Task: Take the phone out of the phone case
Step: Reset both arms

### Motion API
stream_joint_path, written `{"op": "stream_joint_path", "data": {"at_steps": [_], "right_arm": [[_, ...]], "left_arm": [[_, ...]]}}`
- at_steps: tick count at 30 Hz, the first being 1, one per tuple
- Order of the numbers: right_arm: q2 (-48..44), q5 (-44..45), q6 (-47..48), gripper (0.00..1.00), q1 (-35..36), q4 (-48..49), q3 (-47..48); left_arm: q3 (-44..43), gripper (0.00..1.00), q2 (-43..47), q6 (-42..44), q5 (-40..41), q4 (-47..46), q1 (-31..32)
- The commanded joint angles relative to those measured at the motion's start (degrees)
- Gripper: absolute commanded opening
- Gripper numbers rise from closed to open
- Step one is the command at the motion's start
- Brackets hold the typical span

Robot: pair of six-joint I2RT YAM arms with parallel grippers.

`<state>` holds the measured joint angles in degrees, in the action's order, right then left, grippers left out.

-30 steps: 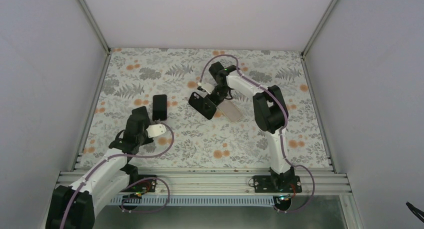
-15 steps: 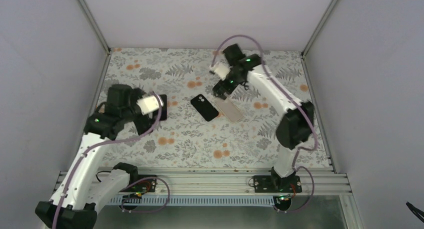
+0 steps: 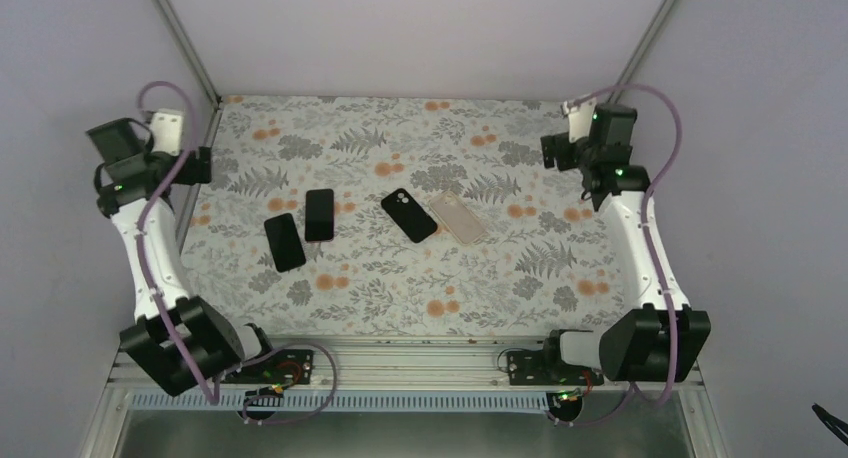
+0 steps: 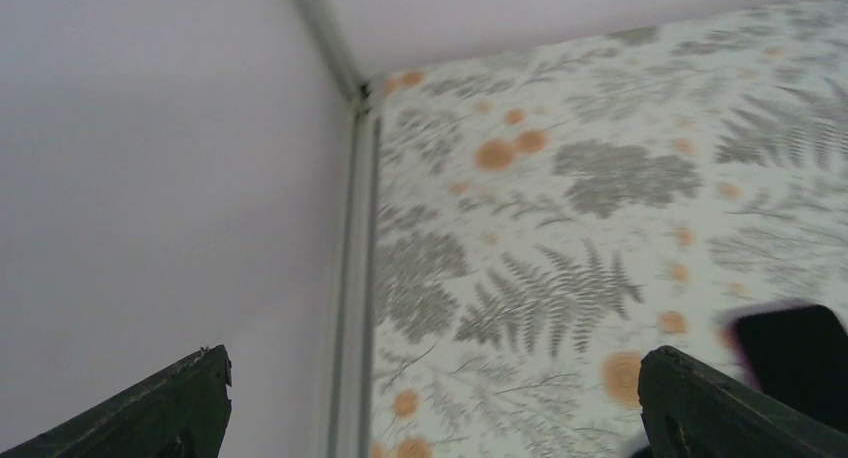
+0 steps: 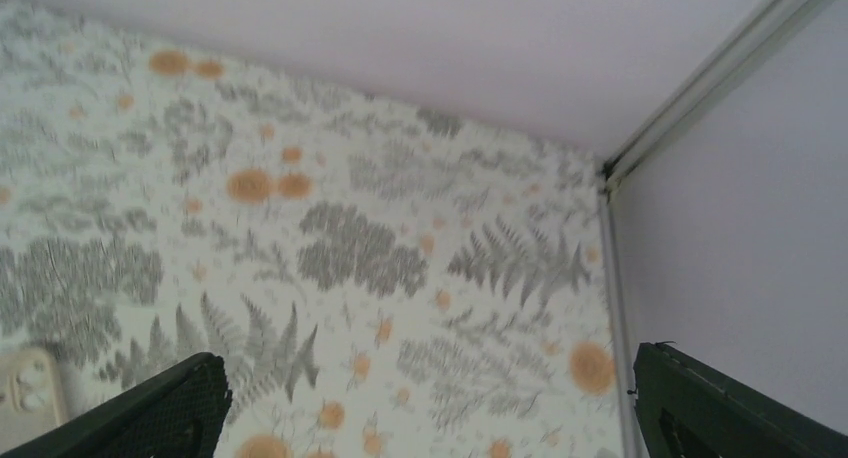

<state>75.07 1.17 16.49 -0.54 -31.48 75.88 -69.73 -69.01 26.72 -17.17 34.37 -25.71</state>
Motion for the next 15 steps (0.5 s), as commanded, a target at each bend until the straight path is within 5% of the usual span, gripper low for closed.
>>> {"op": "stream_joint_path", "data": {"at_steps": [1, 15], "right_arm": [[-4.3, 1.3, -1.7, 1.0, -1.0, 13.6, -12.2], [-4.4, 0.0, -1.0, 1.0, -1.0, 19.1, -20.0]], "left_arm": [[1.1, 1.0, -2.1, -6.7, -10.3, -4.6, -8.4], [13.0, 1.0, 1.3, -10.4, -12.6, -11.3, -8.9]]}}
